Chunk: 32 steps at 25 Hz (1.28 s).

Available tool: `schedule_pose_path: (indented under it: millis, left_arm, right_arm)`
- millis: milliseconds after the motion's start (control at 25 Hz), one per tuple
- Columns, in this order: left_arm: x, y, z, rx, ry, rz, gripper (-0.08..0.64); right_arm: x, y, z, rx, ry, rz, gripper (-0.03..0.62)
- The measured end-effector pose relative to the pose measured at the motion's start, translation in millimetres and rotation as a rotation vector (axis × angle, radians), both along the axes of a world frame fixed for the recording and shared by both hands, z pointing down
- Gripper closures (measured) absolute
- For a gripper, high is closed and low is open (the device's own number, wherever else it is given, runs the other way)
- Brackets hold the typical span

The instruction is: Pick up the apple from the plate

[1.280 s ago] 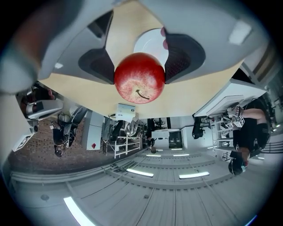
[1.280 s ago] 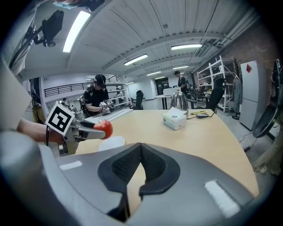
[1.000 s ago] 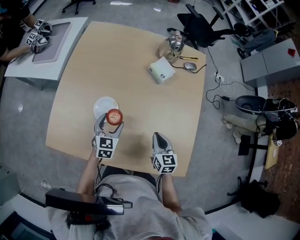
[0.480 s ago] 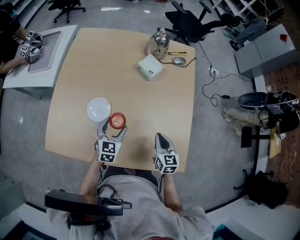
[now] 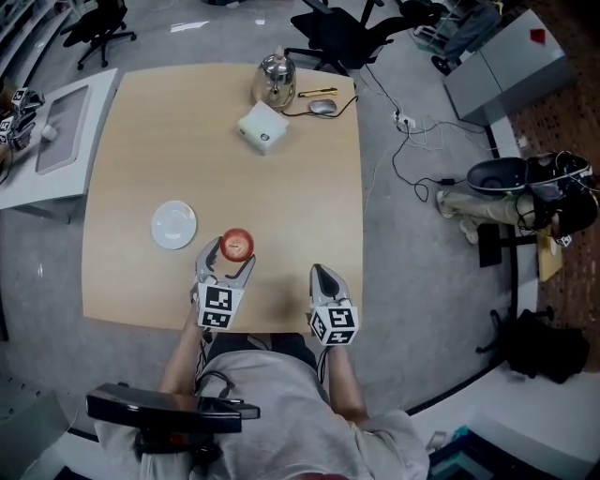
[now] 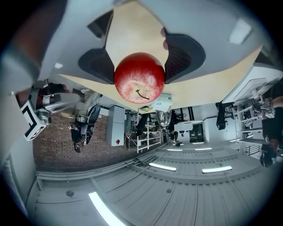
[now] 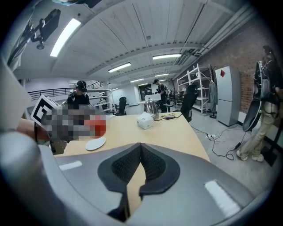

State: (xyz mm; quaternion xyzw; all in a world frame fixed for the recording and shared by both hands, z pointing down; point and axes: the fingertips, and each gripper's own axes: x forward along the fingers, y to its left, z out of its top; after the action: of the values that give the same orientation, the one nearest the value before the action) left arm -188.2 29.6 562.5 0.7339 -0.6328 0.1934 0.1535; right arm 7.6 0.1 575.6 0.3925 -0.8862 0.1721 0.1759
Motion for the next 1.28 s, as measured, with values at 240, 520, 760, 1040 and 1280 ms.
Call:
schedule_pose_path:
  millis: [240,520,760,1040,1280]
  left_arm:
    - [32.7,-8.9,4.0,-0.002,-0.004,0.063,0.183]
    - [68.2,-22.8,3.8,-0.002,0.001,0.133,0.183]
    - [98.5,-27.7,5.9,-0.008,-0.004,0.191,0.182]
    - [126.8,-32.9,10.2,-0.024,-0.024,0.243,0.183]
    - [152.7,-45.5,19.3,-0.037,-0.020,0.282,0.183]
  right_arm:
    - [31.2,-0.4,3.9,0.000,0.001,0.058,0.586]
    - [67.3,-6.4,5.5,-0.005,0.005,0.127,0.586]
    - [98.2,-3.8,9.3,-0.012,0.005,0.186,0.586]
    - [128.3,-1.1,12.4,-0.021,0.007,0.240,0.586]
    - [151.9,-4.9,18.1,-0.032,0.012,0.273,0.586]
